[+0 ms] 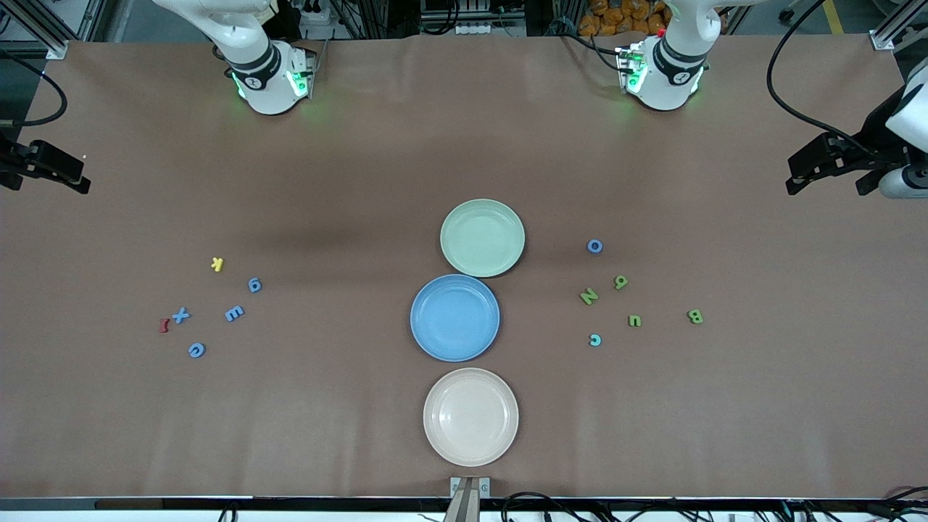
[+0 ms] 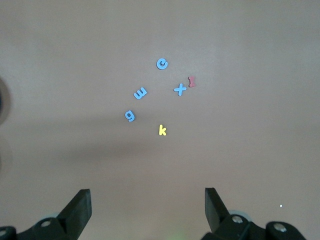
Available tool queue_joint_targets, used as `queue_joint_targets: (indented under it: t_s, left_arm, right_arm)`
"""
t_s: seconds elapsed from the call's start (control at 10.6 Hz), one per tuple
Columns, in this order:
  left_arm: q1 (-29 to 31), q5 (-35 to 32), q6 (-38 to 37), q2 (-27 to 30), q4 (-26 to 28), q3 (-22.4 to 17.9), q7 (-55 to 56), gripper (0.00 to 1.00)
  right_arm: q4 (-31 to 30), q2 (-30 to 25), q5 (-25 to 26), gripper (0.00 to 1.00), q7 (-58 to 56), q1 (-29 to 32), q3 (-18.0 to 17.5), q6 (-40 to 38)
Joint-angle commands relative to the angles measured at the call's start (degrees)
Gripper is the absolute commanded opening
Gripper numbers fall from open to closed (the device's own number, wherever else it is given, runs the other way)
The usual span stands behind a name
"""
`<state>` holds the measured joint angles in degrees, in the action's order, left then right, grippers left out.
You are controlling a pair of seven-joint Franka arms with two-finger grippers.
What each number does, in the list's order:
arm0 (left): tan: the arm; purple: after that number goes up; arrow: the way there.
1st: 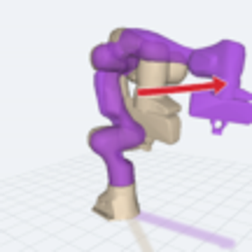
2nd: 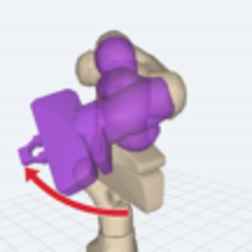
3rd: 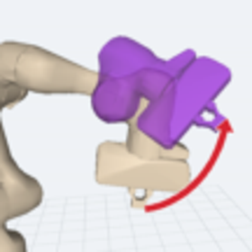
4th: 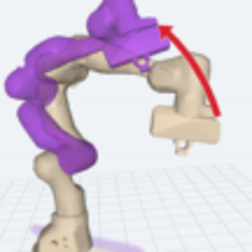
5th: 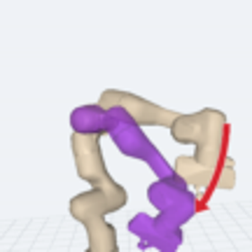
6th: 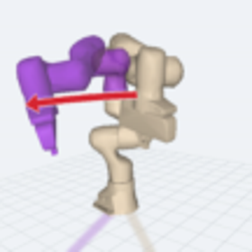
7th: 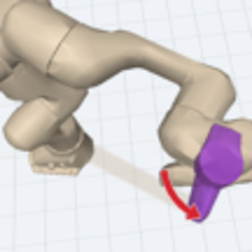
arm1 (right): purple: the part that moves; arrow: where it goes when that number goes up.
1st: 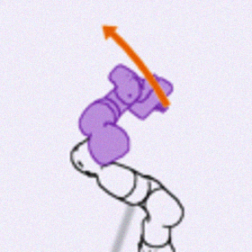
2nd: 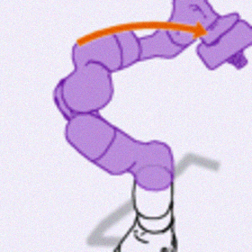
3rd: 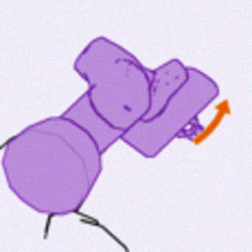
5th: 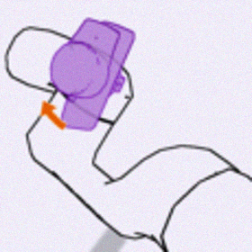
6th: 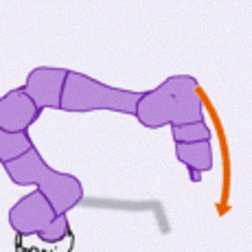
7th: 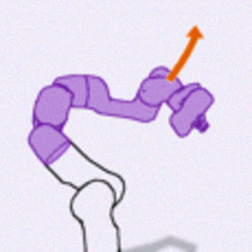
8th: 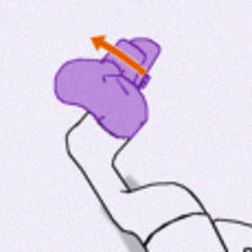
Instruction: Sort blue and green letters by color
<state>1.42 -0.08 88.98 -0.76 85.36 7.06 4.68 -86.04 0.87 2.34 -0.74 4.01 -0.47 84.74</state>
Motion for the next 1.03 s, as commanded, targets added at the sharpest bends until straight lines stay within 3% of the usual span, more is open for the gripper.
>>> queue_joint_targets:
  t_s: [0.0,0.94]
  left_arm:
    - [0.3,0.8,-1.0,1.0,-0.4,-0.1,-1.2,1.0]
    - [0.3,1.3,-1.0,0.3,0.8,0.0,-0.3,1.0]
  right_arm:
    - [1.7,1.1,-0.5,1.0,-0.8,0.0,-0.1,-0.5]
    - [-1.1,2.0,-3.4,1.0,0.1,0.4,-0.1,3.5]
